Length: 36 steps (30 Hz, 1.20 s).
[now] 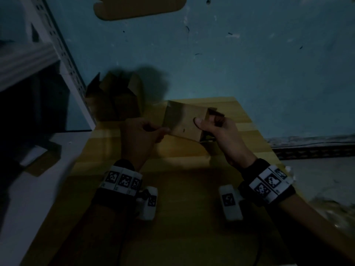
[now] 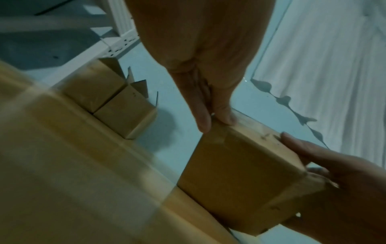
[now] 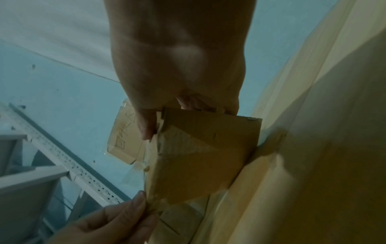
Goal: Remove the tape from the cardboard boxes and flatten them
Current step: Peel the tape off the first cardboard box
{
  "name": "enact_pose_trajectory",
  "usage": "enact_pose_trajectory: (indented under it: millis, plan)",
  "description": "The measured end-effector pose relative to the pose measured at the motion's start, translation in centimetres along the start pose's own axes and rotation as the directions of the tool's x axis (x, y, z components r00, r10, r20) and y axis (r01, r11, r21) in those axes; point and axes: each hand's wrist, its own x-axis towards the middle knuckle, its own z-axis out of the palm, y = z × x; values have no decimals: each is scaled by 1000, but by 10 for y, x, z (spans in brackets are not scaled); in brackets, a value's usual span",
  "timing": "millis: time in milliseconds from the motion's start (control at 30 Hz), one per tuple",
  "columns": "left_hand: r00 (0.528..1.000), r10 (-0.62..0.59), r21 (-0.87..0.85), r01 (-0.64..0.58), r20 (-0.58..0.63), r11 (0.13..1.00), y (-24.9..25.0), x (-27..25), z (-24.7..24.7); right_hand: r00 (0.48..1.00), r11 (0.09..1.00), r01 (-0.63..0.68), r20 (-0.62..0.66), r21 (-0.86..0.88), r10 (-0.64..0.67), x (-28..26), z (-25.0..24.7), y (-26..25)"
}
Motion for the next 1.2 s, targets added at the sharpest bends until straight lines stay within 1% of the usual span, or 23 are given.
enact_pose_trajectory:
  millis: [133,200,333,467,600,667,733,800,900,1033,1200]
  plan:
    - [996,80,107,-84,36,991,1,0,-4,1000,1000,-11,-5,-11,11,1,0,0]
    - [992,108,133,-116,65,984,4,0,-6,1000,1000,-4,-16,-7,4,2,-3,0]
    - [980,129,104,-146,153,984,7,1,-9,1000,1000,4,5,-25,-4,4,-7,-3]
    - [961,126,52,-143,247,988,7,5,-19,999,1000,17,28,-21,-16,4,-9,-4]
    - [946,147,32,-163,289,986,9,3,-26,1000,999,-6,18,-45,6,3,-13,-6]
    - [945,138,34,-155,295,987,8,3,-31,1000,999,-15,10,-35,15,4,-17,-8]
    - [953,136,21,-147,272,989,6,5,-38,1000,1000,-20,-8,-11,20,4,-22,-9]
    - [959,131,7,-138,250,990,4,6,-45,1000,999,-27,-3,-25,27,1,-23,-14]
    - [961,117,9,-123,249,992,3,5,-46,1000,999,-25,3,-31,25,0,-21,-14]
    - [965,120,-51,-112,235,992,3,8,-49,1000,999,-9,9,-36,9,1,-23,-11]
    - [954,40,-182,16,298,983,4,9,-51,1000,999,-11,-8,-49,11,1,-26,-9]
